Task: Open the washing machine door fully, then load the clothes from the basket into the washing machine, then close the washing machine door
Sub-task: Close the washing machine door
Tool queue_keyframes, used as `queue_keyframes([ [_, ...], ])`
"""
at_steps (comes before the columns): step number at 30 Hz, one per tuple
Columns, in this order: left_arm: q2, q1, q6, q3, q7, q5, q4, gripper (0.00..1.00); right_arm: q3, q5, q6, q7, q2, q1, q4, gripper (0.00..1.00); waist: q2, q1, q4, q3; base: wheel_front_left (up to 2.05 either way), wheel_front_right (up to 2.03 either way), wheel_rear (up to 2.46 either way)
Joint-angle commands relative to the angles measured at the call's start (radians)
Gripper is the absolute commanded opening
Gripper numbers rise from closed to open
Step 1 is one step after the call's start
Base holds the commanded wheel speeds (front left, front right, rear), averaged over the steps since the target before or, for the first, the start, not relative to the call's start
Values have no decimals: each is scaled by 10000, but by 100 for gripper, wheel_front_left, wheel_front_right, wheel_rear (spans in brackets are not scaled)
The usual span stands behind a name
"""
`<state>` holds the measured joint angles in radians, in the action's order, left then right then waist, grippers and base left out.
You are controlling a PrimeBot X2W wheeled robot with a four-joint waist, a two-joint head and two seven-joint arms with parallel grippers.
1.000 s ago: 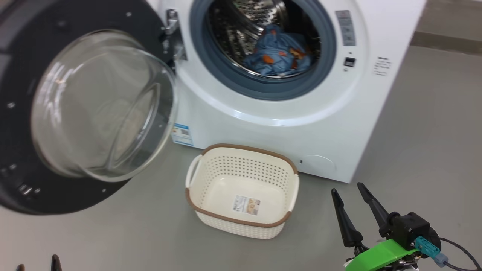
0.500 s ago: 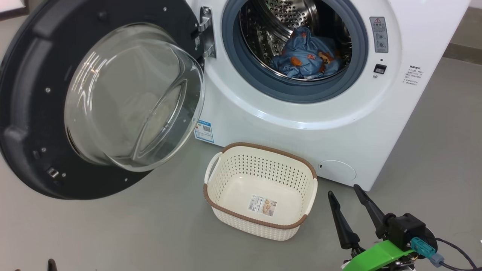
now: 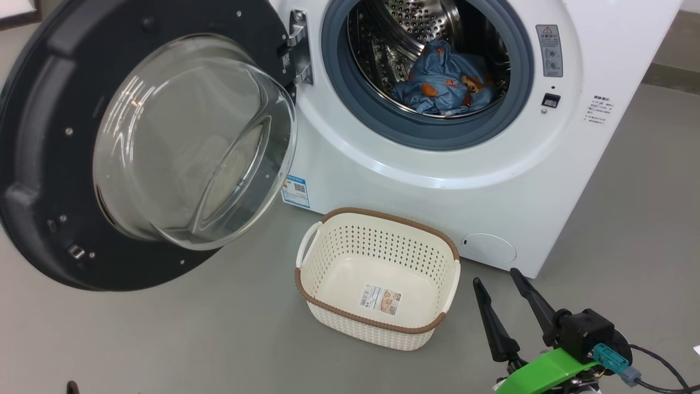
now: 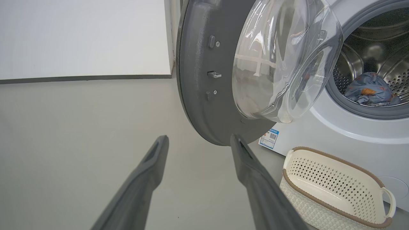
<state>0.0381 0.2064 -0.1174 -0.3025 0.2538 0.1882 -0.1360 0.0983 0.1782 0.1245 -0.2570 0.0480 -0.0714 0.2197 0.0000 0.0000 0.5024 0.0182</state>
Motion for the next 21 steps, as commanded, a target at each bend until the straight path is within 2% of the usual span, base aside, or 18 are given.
queue_keyframes([
  [1, 123, -181, 63, -353, 80, 110, 169, 100, 283, -66, 62, -48, 22, -425, -214, 100, 0, 0, -5, 6, 0, 0, 0],
  [3, 122, -179, 41, -313, 80, 171, 133, 100, 281, -53, 62, -48, 22, -416, -217, 100, 0, 0, -13, 10, 0, 0, 0],
  [4, 122, -187, 22, -284, 80, 258, 100, 49, 278, -47, 62, -48, 22, -412, -217, 100, 0, 0, -15, 10, 0, 0, 0],
  [5, 122, -201, 6, -270, 80, 312, 94, 19, 273, -39, 62, -48, 22, -406, -220, 100, 0, 0, -17, 8, 0, 0, 0],
  [6, 122, -212, -14, -243, 80, 353, 96, 0, 265, -30, 62, -48, 22, -398, -224, 100, 0, 0, -19, 3, 0, 0, 0],
  [15, 137, -577, -111, -517, 80, 900, 459, 0, 182, 52, 62, -48, 22, -324, -279, 100, 0, 0, -20, -34, 0, 0, 0],
  [21, 526, -1112, -127, -787, 80, 1414, 646, 0, 169, 104, 62, -48, 22, -259, -368, 100, 0, 0, -41, -47, 0, 0, 0],
])
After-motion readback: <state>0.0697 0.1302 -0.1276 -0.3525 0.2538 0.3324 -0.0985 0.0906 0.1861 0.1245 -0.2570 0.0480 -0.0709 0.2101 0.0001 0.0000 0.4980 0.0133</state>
